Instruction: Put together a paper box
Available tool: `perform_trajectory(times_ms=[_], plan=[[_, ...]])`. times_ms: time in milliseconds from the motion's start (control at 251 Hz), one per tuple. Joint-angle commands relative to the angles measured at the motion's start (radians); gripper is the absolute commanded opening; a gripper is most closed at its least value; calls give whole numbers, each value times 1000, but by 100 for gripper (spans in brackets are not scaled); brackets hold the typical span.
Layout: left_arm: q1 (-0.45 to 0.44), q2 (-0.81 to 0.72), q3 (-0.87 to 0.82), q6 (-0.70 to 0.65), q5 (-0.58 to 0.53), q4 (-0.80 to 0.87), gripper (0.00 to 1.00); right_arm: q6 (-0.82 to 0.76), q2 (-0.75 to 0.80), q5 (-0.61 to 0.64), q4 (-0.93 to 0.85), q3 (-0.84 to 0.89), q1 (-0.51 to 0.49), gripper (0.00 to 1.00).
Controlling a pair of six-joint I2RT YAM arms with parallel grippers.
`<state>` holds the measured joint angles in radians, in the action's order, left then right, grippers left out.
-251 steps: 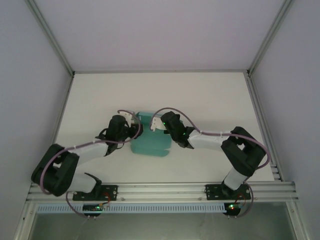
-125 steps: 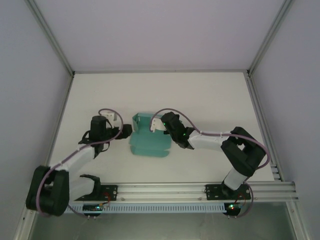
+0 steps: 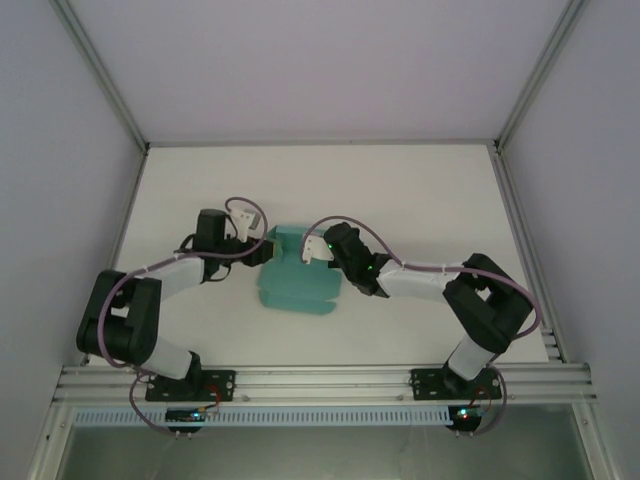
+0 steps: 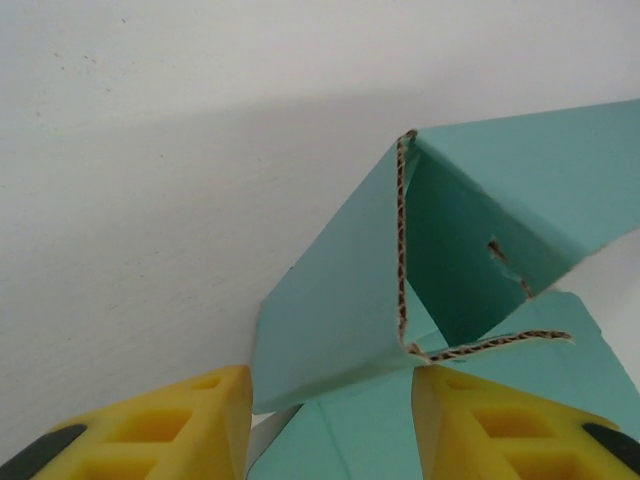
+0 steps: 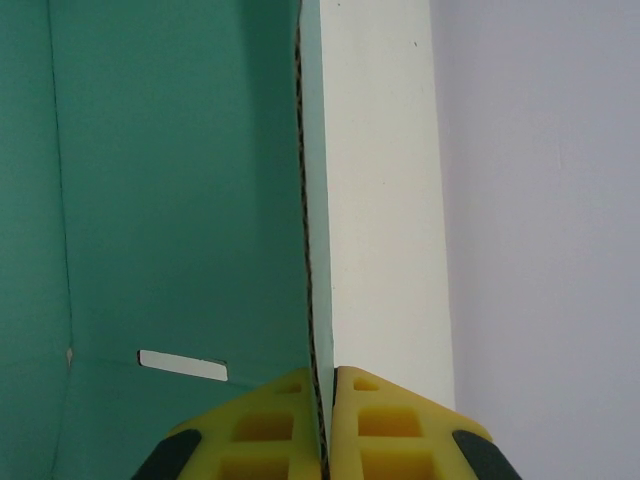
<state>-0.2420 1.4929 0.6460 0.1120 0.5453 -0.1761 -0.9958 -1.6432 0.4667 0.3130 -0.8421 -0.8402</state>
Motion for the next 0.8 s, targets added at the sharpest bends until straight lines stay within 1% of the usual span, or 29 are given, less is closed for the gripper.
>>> perform_trajectory(times_ms=[0, 40, 196, 247, 311, 387, 507, 631, 710, 794], plan=[[0, 32, 52, -35, 16, 20, 46, -1, 21, -55, -77, 12, 3, 0], [-5, 40, 53, -32, 6, 7, 46, 2, 24, -60, -81, 14, 4, 0], [-33, 72, 48, -25, 60, -97, 47, 13, 35, -81, -98, 16, 7, 0], [-50, 75, 45, -26, 55, -131, 46, 13, 36, -83, -106, 17, 9, 0], [-78, 74, 54, -51, 61, -114, 46, 13, 35, -74, -91, 26, 9, 0], [-109, 69, 55, -63, 18, -83, 44, 13, 29, -52, -71, 24, 7, 0], [-114, 68, 7, -54, 6, -118, 41, 13, 26, -30, -37, 38, 12, 0], [-112, 69, -19, -45, -7, -150, 36, -7, 17, 3, -1, 54, 12, 0], [-112, 64, -23, -48, 6, -164, 35, -31, 3, 45, 23, 62, 5, 0], [-113, 56, -32, -80, 50, -176, 35, -66, -15, 83, 61, 76, -9, 0]])
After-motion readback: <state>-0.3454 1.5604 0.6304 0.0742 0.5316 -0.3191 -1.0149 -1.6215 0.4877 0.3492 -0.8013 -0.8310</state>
